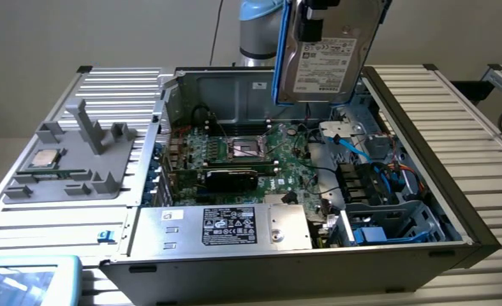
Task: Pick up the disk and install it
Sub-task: 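Pick up the disk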
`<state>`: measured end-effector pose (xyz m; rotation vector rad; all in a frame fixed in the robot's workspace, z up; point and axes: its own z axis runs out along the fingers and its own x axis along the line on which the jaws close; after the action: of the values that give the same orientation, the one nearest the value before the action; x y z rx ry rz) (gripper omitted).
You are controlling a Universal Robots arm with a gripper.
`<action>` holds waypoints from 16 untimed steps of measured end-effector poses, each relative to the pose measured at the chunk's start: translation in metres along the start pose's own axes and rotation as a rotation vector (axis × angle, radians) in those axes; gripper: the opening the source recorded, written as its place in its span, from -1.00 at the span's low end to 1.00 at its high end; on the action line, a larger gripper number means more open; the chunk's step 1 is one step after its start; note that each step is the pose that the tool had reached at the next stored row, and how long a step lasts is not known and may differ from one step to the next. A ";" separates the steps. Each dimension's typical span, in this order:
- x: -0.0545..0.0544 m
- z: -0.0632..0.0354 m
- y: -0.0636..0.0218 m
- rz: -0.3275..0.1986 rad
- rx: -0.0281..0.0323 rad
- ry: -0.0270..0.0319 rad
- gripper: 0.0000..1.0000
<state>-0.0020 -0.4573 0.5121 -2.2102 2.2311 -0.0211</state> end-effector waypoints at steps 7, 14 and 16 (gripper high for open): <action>0.008 -0.0039 -0.0301 0.000 -0.0018 0.0007 -0.25; 0.018 -0.0078 -0.0464 0.000 -0.0017 0.0128 -0.25; 0.020 -0.0081 -0.0489 0.000 -0.0016 0.0216 -0.25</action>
<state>0.0466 -0.4778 0.5209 -2.2217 2.2425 -0.0433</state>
